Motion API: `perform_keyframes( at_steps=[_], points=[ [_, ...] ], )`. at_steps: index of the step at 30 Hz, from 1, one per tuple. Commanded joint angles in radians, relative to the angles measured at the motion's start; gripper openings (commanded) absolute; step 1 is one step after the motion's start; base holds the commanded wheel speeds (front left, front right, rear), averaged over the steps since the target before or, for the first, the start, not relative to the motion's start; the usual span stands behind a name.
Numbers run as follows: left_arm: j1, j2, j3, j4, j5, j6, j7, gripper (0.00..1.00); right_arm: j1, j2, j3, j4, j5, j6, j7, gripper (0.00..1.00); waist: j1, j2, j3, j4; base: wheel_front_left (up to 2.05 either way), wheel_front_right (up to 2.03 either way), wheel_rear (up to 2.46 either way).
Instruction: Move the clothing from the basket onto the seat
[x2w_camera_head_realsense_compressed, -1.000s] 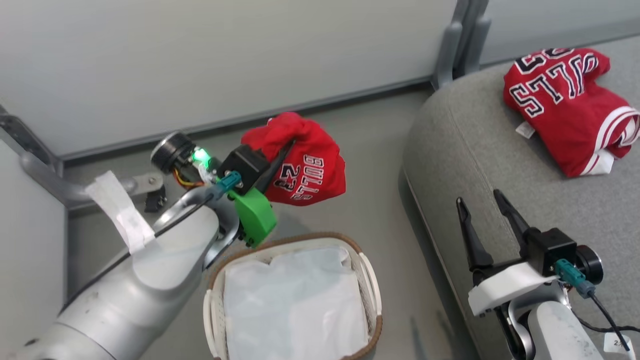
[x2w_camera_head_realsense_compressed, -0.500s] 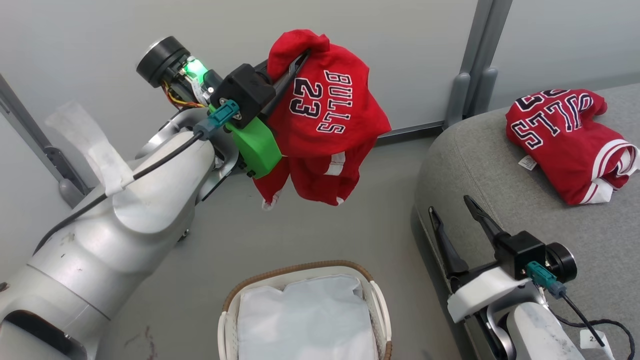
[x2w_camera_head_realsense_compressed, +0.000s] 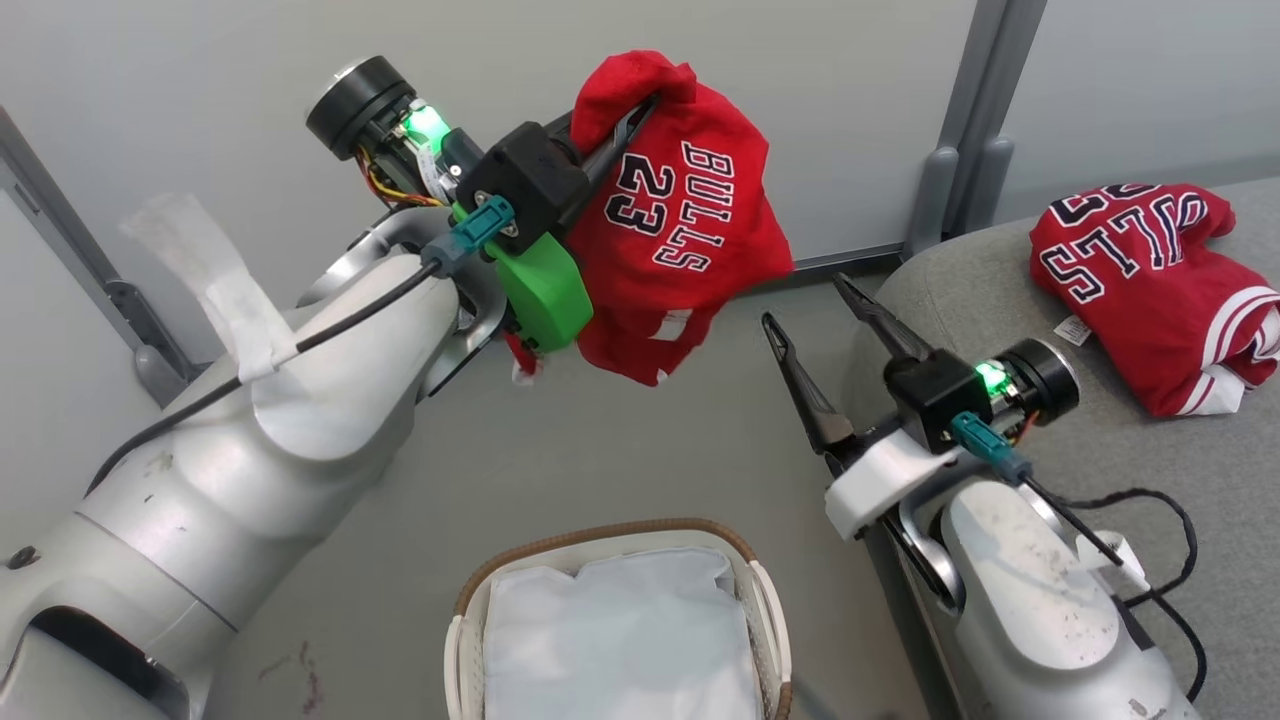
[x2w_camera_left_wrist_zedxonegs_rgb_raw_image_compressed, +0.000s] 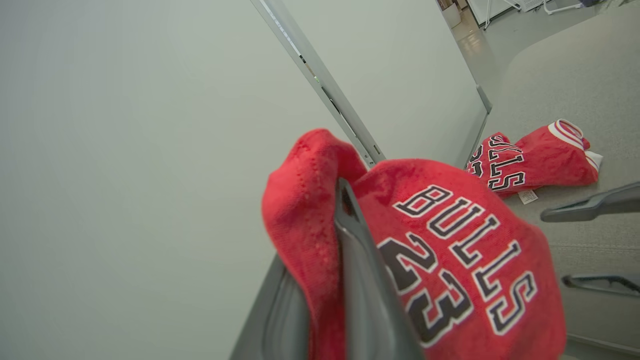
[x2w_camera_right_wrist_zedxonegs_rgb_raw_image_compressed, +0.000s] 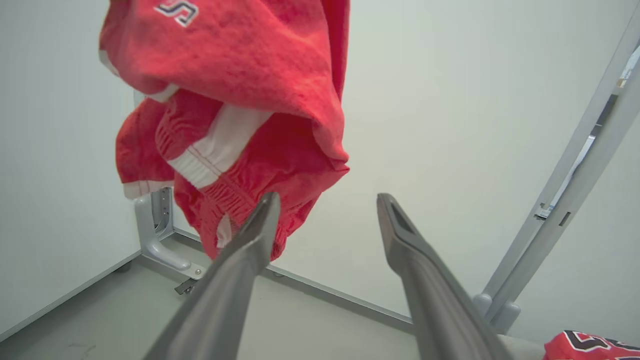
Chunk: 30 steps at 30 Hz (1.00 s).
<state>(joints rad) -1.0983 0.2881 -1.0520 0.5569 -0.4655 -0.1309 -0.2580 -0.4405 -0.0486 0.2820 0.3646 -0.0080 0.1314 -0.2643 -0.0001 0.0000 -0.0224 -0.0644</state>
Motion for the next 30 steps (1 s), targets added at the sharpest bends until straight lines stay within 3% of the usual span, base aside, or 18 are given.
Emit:
perform_keyframes(
  at_steps=[1,12,13,14,15,16,17,30],
  points=[
    [-0.003,-0.007,-0.008,0.002,-0.006,0.001,-0.008,0.0,-0.03,-0.012,0.013,0.014,-0.016,-0.001,0.0,1.0,0.0001,0.0,0.002,0.006,0.0,0.0,0.0],
    [0.026,-0.021,-0.079,-0.022,-0.035,0.001,-0.007,0.0,-0.164,-0.043,0.114,0.101,-0.006,-0.001,0.0,1.0,0.0001,0.0,0.006,0.026,0.0,0.0,0.0],
    [0.026,-0.022,-0.082,-0.024,-0.037,0.001,-0.008,0.0,-0.172,-0.043,0.123,0.11,-0.002,-0.001,0.0,0.87,0.0001,0.0,0.006,0.026,0.0,0.0,0.0],
    [0.029,-0.024,-0.086,-0.026,-0.042,0.001,-0.008,0.0,-0.182,-0.043,0.133,0.119,0.005,-0.001,0.0,0.47,0.0001,0.0,0.007,0.026,0.0,0.0,0.0],
    [0.031,-0.025,-0.089,-0.027,-0.046,0.001,-0.008,0.0,-0.189,-0.042,0.139,0.124,0.009,-0.001,0.0,0.4,0.0001,0.0,0.007,0.026,0.0,0.0,0.0],
    [0.036,-0.027,-0.093,-0.03,-0.053,0.001,-0.008,0.0,-0.202,-0.039,0.149,0.134,0.018,-0.001,0.0,0.05,0.0001,0.0,0.008,0.026,0.0,0.0,0.0],
    [0.04,-0.028,-0.093,-0.031,-0.057,0.001,-0.008,0.0,-0.208,-0.038,0.153,0.138,0.023,-0.001,0.0,0.0,0.0001,0.0,0.008,0.026,0.0,0.0,0.0],
    [0.106,-0.03,-0.05,-0.036,-0.099,0.008,-0.008,0.0,-0.226,-0.047,0.159,0.136,0.058,-0.001,0.0,0.0,0.0001,0.0,0.017,0.026,0.0,0.0,0.0]
  ],
)
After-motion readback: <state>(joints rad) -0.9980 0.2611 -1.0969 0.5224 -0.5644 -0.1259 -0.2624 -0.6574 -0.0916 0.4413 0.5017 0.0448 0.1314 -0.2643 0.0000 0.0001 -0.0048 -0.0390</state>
